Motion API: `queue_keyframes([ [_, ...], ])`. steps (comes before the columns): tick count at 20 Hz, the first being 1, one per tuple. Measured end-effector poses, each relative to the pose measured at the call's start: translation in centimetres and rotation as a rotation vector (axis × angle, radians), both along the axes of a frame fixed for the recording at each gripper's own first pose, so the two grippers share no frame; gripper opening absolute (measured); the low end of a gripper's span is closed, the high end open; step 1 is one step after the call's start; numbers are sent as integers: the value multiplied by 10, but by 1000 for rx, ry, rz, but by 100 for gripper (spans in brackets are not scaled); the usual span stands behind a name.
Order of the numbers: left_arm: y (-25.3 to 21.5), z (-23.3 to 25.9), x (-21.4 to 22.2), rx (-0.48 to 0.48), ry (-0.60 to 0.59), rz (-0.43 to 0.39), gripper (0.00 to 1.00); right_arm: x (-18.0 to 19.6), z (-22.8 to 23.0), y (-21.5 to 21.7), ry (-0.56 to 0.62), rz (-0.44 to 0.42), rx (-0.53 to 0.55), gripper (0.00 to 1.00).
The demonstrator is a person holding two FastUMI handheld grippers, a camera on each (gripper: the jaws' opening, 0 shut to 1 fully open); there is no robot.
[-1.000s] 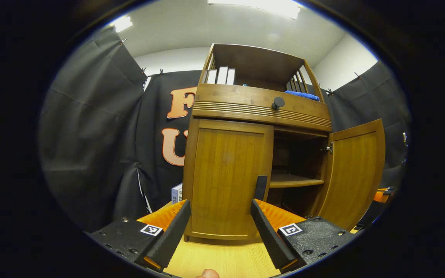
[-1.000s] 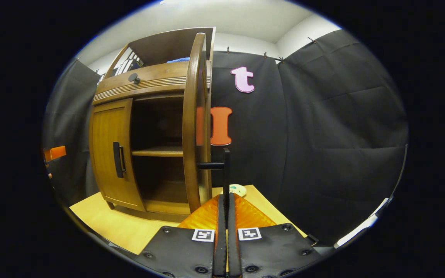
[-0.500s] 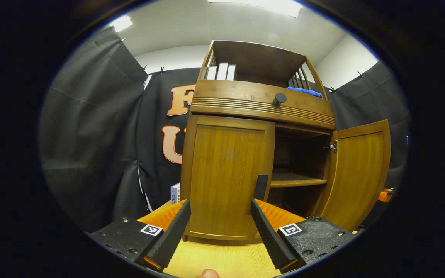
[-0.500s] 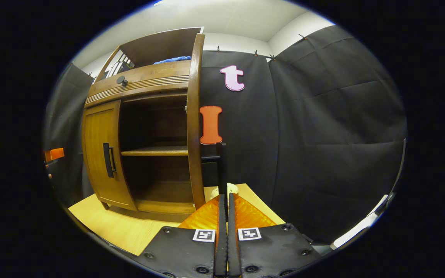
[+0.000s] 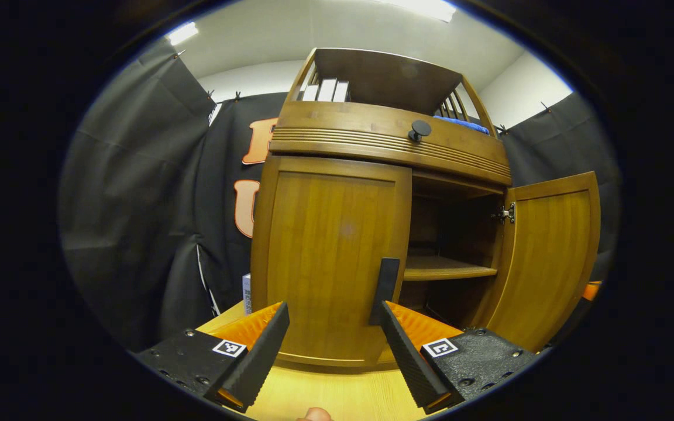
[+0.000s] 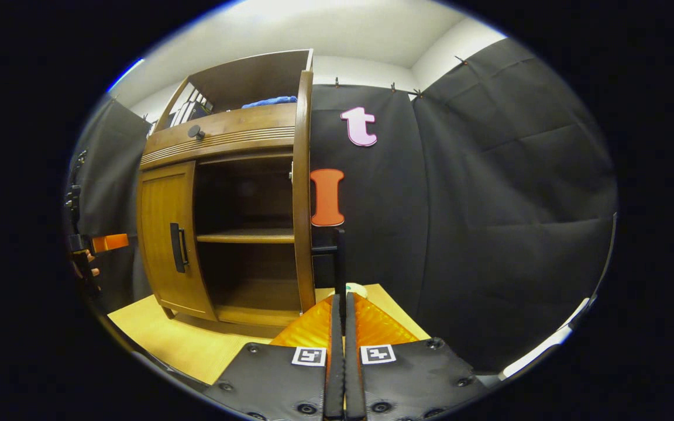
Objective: Open the right door of the double-door shoe cabinet with the right hand, and open the left door with the left hand.
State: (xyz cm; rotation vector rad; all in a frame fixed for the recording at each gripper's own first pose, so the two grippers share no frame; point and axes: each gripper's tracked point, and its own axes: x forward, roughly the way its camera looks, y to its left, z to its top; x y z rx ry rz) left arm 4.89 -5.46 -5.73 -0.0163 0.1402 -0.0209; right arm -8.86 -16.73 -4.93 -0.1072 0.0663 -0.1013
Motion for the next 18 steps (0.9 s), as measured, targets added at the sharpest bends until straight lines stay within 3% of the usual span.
queue_keyframes([
  [3, -17, -15, 18, -3, 9, -27, 95, -8, 5, -11, -15, -18, -6, 8],
  [4, -23, -19, 25, -5, 9, -33, 92, -9, 6, -15, -15, -23, 1, 0],
  [5, -26, -22, 34, -7, 12, -38, 92, -12, 5, -20, -12, -34, 9, 8],
  [9, -47, -38, 65, -36, 33, -62, 95, -14, 2, -41, -10, -71, 22, 13],
  [12, -60, -51, 85, -67, 36, -83, 92, -15, -1, -56, -8, -98, 35, 44],
  [13, -65, -55, 93, -70, 40, -88, 92, -15, -1, -60, -9, -108, 41, 50],
  [14, -68, -57, 100, -69, 44, -89, 95, -14, -3, -66, -9, -118, 47, 39],
  [18, -77, -74, 122, -50, 71, -91, 92, -9, -10, -88, -2, -164, 71, 67],
])
